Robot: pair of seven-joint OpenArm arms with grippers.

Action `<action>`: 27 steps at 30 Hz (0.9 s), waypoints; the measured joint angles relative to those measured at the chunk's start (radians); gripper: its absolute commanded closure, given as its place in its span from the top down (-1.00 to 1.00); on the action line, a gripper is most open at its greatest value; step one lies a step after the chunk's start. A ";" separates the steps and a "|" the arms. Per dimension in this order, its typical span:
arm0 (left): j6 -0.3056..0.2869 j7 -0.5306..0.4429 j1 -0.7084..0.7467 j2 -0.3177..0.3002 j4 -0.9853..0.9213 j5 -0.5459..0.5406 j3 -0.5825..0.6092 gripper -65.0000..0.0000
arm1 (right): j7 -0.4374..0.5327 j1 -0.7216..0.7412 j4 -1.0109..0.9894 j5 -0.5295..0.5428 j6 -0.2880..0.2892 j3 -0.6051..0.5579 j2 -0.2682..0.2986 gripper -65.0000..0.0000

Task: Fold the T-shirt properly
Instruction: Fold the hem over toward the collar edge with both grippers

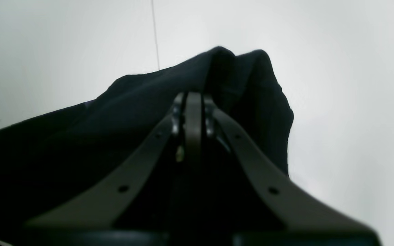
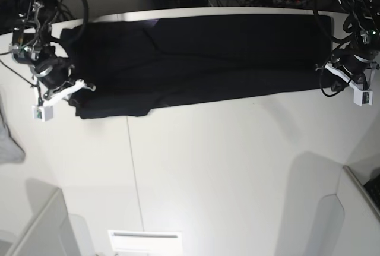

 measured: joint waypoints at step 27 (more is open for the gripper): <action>0.000 -0.001 0.077 -0.002 0.017 0.000 0.000 -1.00 | -0.027 -0.150 0.061 0.005 0.000 0.069 -0.040 -1.00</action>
